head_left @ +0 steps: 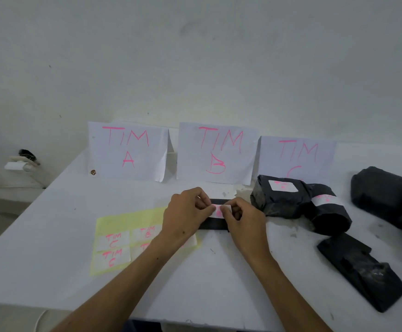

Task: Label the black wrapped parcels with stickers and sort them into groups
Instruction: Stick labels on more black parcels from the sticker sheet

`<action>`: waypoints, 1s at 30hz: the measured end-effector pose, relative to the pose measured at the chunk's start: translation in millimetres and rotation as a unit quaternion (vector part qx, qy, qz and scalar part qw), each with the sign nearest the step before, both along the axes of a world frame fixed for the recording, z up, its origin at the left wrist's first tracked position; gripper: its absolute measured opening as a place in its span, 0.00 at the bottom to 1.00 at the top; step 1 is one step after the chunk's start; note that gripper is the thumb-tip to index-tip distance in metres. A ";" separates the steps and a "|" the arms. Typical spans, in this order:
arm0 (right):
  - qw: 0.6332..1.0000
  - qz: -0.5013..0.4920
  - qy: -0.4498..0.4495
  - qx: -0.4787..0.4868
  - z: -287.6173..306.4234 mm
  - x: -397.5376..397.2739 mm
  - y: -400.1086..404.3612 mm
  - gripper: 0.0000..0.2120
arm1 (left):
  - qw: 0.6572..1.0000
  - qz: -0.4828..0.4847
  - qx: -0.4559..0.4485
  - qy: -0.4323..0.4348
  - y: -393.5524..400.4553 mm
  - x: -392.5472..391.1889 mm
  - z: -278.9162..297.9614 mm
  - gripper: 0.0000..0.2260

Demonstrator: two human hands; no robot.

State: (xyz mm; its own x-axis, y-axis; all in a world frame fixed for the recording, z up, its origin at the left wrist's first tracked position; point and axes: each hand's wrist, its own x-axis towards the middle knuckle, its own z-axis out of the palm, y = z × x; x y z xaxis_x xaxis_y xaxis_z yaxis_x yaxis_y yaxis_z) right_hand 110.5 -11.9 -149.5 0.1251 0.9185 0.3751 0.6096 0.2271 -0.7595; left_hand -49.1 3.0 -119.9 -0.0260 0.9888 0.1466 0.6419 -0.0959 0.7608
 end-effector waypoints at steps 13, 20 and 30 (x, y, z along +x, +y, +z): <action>0.999 -0.018 -0.031 0.010 -12.3 -3.4 10.1 0.07 | 0.989 0.029 0.027 0.144 -1.1 11.9 -2.4 0.10; 0.999 -0.027 -0.043 0.006 -15.4 -4.3 11.6 0.07 | 0.972 0.039 0.051 0.225 -3.0 17.3 -0.7 0.14; 0.997 0.015 -0.062 0.048 -13.3 3.8 4.6 0.05 | 0.951 -0.107 0.184 0.226 -4.6 -6.1 -29.1 0.09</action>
